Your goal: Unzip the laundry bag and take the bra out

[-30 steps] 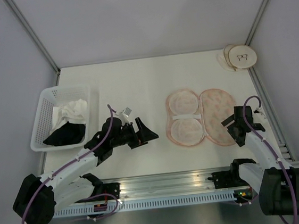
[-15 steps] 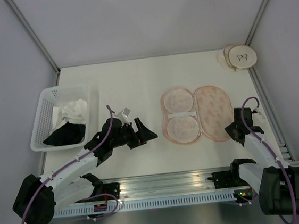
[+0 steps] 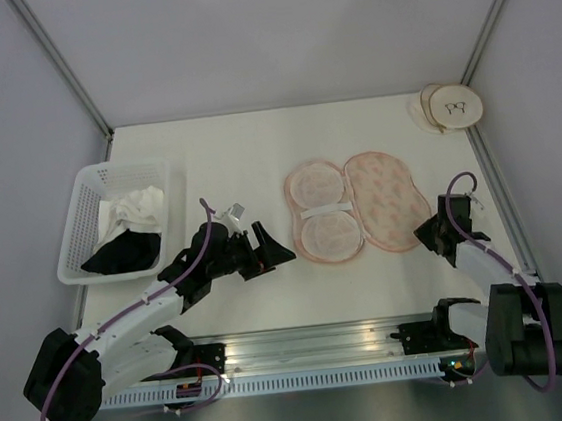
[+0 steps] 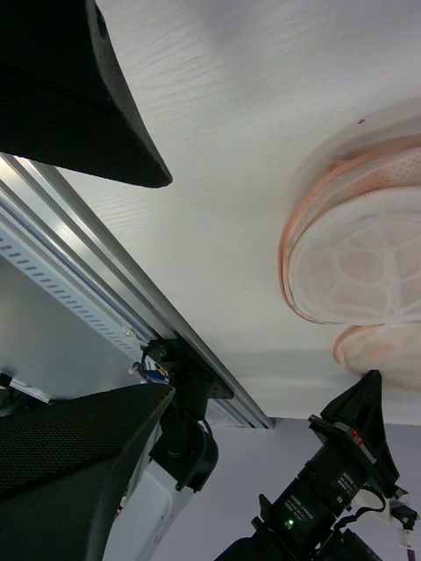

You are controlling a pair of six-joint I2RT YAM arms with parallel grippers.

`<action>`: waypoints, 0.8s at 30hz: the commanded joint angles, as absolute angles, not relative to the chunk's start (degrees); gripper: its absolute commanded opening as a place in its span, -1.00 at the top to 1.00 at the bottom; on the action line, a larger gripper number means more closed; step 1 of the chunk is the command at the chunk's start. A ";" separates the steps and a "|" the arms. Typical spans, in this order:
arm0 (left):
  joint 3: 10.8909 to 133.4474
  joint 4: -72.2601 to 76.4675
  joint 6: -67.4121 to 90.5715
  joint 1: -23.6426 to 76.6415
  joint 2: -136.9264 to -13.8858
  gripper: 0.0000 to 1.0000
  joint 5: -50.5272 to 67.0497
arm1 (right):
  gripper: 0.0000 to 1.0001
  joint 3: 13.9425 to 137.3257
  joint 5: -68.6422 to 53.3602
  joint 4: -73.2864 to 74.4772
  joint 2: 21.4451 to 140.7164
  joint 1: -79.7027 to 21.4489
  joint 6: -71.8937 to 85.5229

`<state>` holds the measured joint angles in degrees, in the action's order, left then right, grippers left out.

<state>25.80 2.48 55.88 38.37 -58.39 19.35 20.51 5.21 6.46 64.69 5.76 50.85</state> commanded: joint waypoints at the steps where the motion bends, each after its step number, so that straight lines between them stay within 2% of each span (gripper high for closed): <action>1: 25.14 3.69 56.69 38.58 -57.30 -0.89 18.19 | 0.98 21.88 0.88 9.75 61.45 5.71 46.24; 2: 25.05 3.69 56.69 38.58 -57.30 -0.89 18.11 | 0.81 23.45 1.66 10.80 58.39 5.80 44.75; 3: 25.05 3.69 56.69 38.58 -57.22 -0.89 18.11 | 0.38 24.60 2.54 14.12 57.14 5.80 43.95; 5: 25.14 3.69 56.95 38.58 -57.30 -0.89 18.02 | 0.10 27.67 6.13 17.30 54.60 5.80 42.02; 10: 25.22 3.78 57.22 38.58 -57.13 -0.88 18.10 | 0.04 30.50 11.15 22.85 52.38 5.71 41.22; 15: 24.87 3.60 57.48 38.58 -56.16 -0.87 18.02 | 0.05 30.41 15.20 25.22 55.28 5.80 42.53; 19: 24.61 3.25 57.66 38.58 -55.72 -0.87 17.67 | 0.07 28.04 12.49 21.72 58.61 5.71 42.72; 24: 24.52 3.25 57.74 38.58 -55.99 -0.87 17.75 | 0.20 26.19 9.49 16.36 64.41 5.71 41.49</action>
<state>24.91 2.39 56.34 38.37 -56.69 18.50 26.81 11.11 20.32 62.04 5.74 42.39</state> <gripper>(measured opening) 0.938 0.409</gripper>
